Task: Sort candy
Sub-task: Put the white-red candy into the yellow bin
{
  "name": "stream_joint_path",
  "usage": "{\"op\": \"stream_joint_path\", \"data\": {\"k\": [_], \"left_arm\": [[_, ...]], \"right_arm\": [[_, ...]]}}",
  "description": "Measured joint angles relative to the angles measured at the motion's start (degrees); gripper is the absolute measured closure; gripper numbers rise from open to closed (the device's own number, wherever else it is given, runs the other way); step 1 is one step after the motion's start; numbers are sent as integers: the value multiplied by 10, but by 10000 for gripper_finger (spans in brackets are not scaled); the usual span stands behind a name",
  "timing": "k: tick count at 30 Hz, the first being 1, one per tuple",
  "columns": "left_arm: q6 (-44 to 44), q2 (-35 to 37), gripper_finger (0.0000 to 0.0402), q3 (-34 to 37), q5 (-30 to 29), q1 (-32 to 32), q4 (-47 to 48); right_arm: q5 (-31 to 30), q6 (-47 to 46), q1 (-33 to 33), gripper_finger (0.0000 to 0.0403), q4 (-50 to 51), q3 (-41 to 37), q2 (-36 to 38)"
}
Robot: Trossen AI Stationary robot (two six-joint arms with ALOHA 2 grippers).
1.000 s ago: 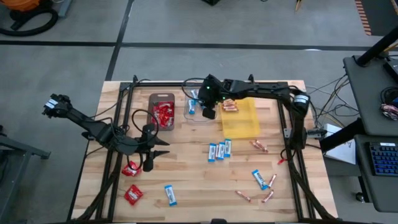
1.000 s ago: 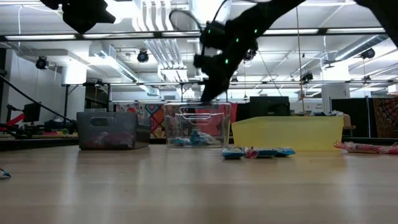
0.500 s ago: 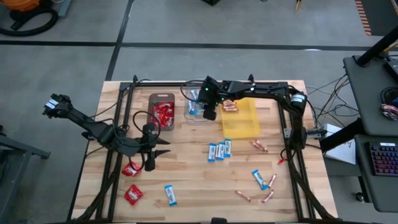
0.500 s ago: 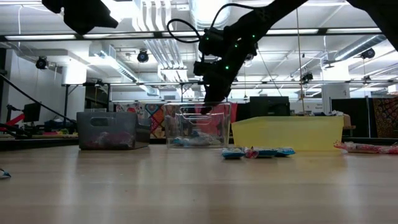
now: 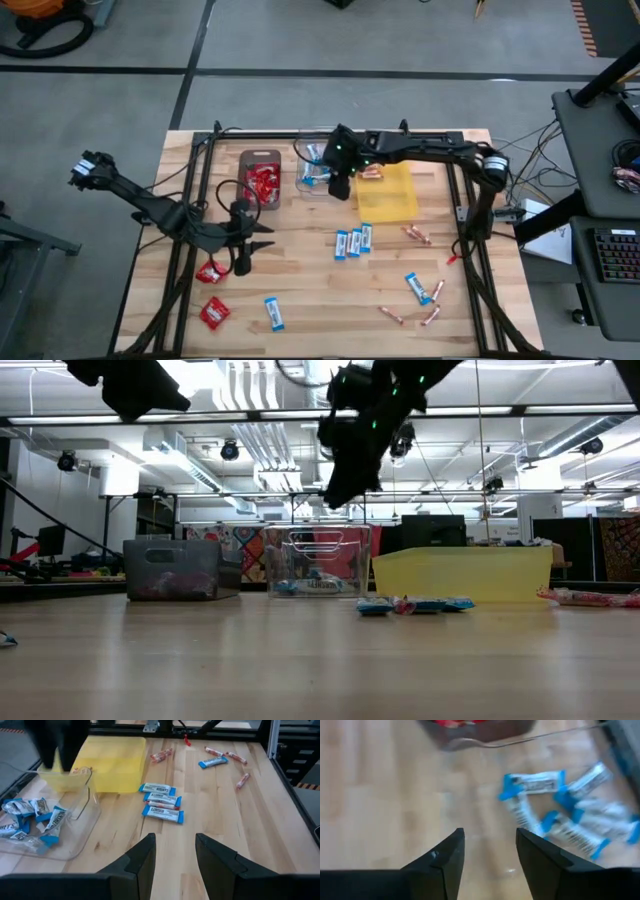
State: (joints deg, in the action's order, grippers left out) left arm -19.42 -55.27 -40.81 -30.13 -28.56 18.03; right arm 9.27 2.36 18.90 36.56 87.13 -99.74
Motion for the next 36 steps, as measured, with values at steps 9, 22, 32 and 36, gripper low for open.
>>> {"op": "stream_joint_path", "data": {"k": [9,22,32,36], "left_arm": [[-6,-32,278,0,0,0,-4],[-6,-37,278,0,0,0,-22],[-6,-37,278,0,0,0,-26],[-6,-37,278,0,0,0,-26]], "right_arm": [[70,-217,-95,256,175,0,80],[-14,-388,-288,257,330,-21,90],[-14,-507,-344,257,340,-136,115],[-17,-543,-347,257,338,-198,147]]}}
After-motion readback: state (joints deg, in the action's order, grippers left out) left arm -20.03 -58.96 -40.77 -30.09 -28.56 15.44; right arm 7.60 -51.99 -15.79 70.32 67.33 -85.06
